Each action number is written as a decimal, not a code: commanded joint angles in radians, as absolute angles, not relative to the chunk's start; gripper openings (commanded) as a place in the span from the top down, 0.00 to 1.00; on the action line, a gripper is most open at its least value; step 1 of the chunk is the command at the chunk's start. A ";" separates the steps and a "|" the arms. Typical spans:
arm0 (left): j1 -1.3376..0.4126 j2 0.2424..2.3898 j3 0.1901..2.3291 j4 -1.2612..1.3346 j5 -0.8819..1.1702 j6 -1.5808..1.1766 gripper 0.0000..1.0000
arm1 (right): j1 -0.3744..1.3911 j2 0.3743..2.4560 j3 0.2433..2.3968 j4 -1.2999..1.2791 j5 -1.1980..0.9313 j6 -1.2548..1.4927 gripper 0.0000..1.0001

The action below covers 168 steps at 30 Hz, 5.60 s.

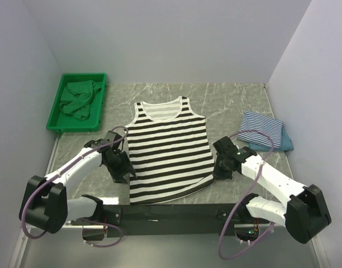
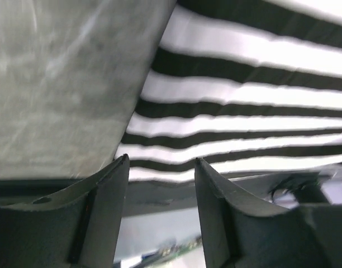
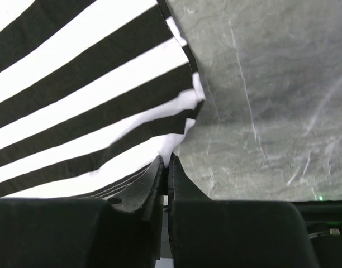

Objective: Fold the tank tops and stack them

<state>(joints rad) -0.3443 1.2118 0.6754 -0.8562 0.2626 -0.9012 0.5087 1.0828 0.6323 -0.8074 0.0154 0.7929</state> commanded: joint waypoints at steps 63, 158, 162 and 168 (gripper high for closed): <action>-0.245 1.513 0.810 -0.408 -0.008 -0.828 0.53 | 0.314 1.623 1.038 -0.505 -0.081 0.581 1.00; -0.044 1.755 1.313 -0.463 0.206 -0.856 0.72 | 1.224 2.232 1.738 -0.681 0.350 0.831 0.69; -0.044 1.744 1.283 -0.440 0.199 -0.876 0.72 | 1.233 2.214 1.708 -0.689 0.337 0.825 1.00; -0.063 1.714 1.186 -0.357 0.183 -0.904 0.67 | 1.278 1.956 1.393 -0.508 0.220 0.765 1.00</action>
<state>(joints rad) -0.0502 1.7695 1.2221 -0.4229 0.1879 -0.8822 1.2423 2.0766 1.5005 -0.5583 0.2920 0.7967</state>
